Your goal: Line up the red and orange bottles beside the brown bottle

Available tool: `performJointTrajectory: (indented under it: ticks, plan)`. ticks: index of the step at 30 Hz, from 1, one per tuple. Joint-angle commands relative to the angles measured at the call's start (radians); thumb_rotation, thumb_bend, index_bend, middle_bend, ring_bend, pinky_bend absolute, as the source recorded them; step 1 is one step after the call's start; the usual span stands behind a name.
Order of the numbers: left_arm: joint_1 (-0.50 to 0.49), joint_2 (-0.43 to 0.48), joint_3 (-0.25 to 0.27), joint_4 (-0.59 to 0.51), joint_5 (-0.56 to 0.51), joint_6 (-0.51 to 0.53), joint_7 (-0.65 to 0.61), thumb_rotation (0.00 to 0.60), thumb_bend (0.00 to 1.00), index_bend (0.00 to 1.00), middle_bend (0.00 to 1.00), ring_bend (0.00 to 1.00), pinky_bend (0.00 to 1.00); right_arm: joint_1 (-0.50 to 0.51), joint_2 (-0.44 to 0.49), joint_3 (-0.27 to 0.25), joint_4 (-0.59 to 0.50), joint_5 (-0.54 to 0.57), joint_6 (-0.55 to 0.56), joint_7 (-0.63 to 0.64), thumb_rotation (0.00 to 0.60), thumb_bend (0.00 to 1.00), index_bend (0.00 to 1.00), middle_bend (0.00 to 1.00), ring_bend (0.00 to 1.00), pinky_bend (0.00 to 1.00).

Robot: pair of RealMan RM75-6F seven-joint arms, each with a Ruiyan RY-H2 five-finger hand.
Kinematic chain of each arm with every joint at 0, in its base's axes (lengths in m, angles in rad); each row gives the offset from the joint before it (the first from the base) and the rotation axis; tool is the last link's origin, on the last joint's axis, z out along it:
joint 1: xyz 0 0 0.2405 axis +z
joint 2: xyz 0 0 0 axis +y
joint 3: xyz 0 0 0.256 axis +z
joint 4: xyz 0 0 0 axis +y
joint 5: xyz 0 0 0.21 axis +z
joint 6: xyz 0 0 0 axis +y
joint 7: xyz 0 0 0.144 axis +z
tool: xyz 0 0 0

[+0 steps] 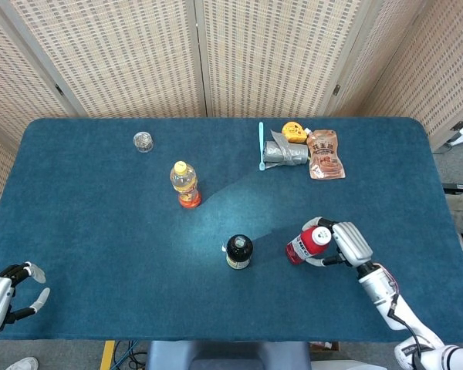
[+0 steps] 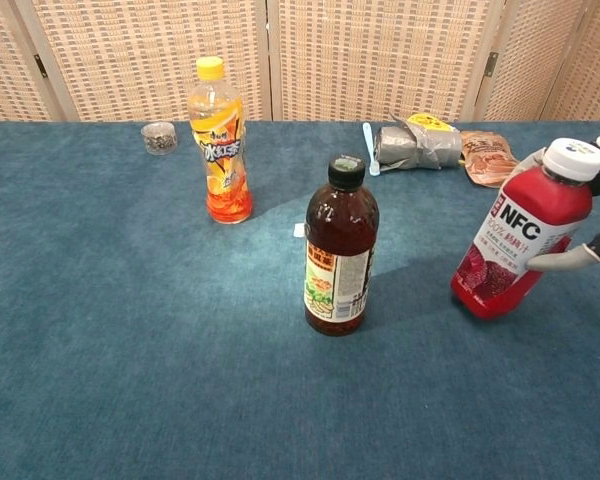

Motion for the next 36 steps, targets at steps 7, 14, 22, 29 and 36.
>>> performJointTrajectory:
  ticks: [7,14,22,29,36]
  plan:
    - [0.000,0.001,0.000,-0.002,0.000,0.000,0.000,0.600,0.30,0.53,0.45,0.41,0.63,-0.005,-0.008,-0.009,0.006,-0.008,-0.005,-0.002,0.600,0.04,0.50,0.53,0.51,0.56]
    - [0.001,0.002,0.001,-0.002,0.002,0.002,-0.002,0.600,0.30,0.53,0.45,0.41,0.63,-0.007,-0.009,-0.010,0.002,-0.011,-0.006,-0.009,0.600,0.04,0.50,0.53,0.51,0.56]
    - [0.001,0.002,0.000,-0.002,0.000,0.002,-0.003,0.600,0.30,0.53,0.45,0.41,0.63,-0.006,-0.011,-0.015,0.006,-0.019,-0.009,-0.018,0.600,0.03,0.50,0.49,0.50,0.56]
    - [0.001,0.001,0.002,-0.001,0.003,0.001,-0.001,0.600,0.30,0.53,0.45,0.41,0.63,-0.005,0.000,-0.024,0.001,-0.037,-0.005,-0.009,0.600,0.01,0.32,0.36,0.44,0.56]
    - [0.001,0.000,0.002,-0.001,0.002,0.000,0.001,0.600,0.30,0.53,0.45,0.41,0.63,-0.002,0.018,-0.033,-0.011,-0.054,-0.002,-0.001,0.600,0.00,0.08,0.16,0.30,0.55]
